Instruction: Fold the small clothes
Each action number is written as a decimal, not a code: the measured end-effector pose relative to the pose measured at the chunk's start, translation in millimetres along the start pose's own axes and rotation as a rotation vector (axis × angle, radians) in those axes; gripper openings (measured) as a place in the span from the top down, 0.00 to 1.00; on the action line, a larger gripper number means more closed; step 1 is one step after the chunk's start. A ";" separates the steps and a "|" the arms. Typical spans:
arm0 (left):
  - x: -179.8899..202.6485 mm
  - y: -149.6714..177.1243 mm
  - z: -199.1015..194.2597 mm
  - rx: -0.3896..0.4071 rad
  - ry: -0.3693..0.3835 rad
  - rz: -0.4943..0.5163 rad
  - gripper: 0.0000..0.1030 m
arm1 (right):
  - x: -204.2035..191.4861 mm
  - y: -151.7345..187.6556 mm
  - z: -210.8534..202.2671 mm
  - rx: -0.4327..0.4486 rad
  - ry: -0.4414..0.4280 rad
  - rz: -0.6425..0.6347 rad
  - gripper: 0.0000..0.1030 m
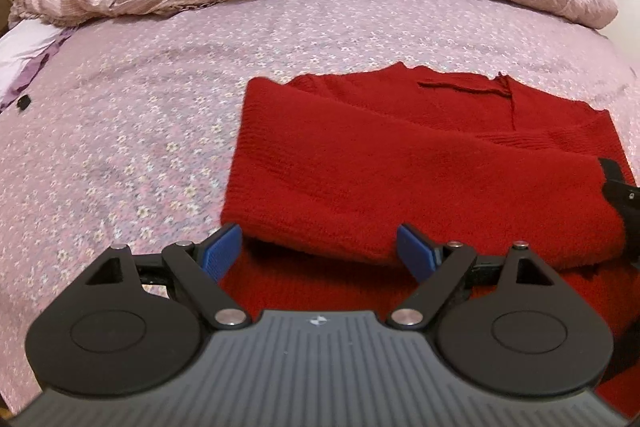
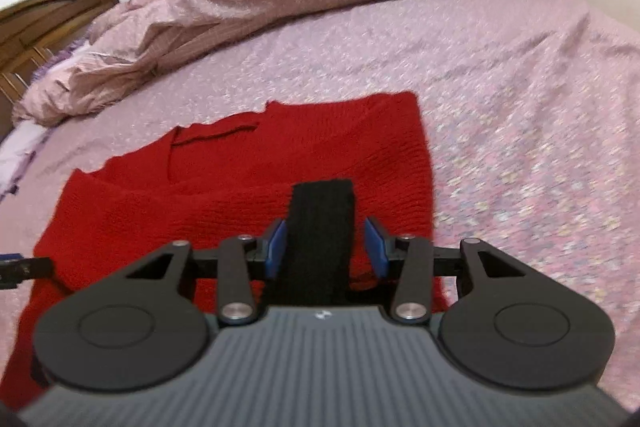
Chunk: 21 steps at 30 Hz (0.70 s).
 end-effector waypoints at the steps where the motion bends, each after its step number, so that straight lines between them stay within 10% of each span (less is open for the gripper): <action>1: 0.9 -1.8 1.5 0.004 0.002 0.002 0.15 | 0.0 1.0 1.3 -0.003 -0.014 0.009 0.54; 5: 1.4 -7.6 7.0 0.013 0.006 -0.010 0.15 | -6.7 2.4 4.0 -0.006 -0.064 -0.013 0.57; 8: 1.4 -13.7 6.7 0.040 0.007 -0.014 0.15 | -15.6 0.7 -2.3 0.019 -0.126 -0.036 0.82; 21: 9.0 -52.3 42.3 0.102 -0.024 0.039 0.15 | -23.6 -63.6 -6.7 0.210 -0.014 -0.109 0.85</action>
Point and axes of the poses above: each gripper's, at about its wrist camera, not at the fingertips, and z roughly the way its jaws point, x to its right, y to its underside, the point moved 7 cm from there along z, roughly the way its jaws point, and after that the axes turned 9 degrees about z, right-handed, at the moved point
